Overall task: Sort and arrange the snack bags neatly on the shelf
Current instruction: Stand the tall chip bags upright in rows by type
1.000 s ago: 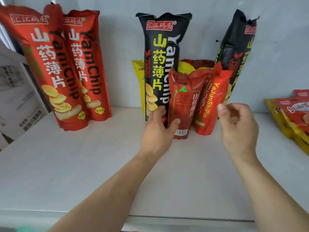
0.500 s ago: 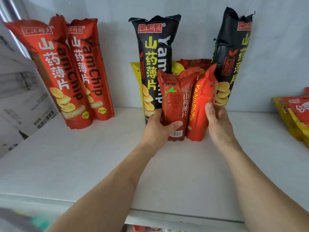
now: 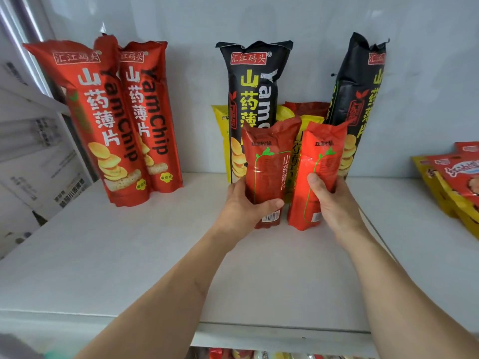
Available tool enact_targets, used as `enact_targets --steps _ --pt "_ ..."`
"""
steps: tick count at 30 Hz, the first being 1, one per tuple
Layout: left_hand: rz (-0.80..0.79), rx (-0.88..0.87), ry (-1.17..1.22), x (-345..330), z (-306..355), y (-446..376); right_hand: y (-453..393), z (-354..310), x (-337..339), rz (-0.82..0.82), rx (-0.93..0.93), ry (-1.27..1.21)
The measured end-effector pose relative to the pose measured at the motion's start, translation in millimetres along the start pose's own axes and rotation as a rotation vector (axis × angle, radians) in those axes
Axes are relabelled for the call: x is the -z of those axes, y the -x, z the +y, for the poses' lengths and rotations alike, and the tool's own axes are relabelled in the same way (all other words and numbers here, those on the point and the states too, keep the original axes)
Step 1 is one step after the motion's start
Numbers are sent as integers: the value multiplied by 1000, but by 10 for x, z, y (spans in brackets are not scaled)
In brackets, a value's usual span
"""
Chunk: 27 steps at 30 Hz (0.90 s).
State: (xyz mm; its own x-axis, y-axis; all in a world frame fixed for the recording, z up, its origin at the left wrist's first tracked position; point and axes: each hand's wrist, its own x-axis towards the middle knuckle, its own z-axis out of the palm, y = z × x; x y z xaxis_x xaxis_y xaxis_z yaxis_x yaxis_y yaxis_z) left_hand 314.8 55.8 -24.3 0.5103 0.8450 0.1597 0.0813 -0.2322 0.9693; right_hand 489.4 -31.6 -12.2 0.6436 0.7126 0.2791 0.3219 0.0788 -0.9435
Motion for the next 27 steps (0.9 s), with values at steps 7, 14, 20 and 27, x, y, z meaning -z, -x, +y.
enact_targets --steps 7,14,20,27 --pt "-130 1 71 102 -44 14 74 -37 -1 -51 -20 -33" --pt "-205 -32 77 225 -35 -20 67 13 -6 -75 -7 -34" --pt "-351 -18 185 320 42 -79 111 -14 24 -108 -11 -52" --pt "-368 60 208 391 10 11 180 -73 -35 -168 -12 -45"
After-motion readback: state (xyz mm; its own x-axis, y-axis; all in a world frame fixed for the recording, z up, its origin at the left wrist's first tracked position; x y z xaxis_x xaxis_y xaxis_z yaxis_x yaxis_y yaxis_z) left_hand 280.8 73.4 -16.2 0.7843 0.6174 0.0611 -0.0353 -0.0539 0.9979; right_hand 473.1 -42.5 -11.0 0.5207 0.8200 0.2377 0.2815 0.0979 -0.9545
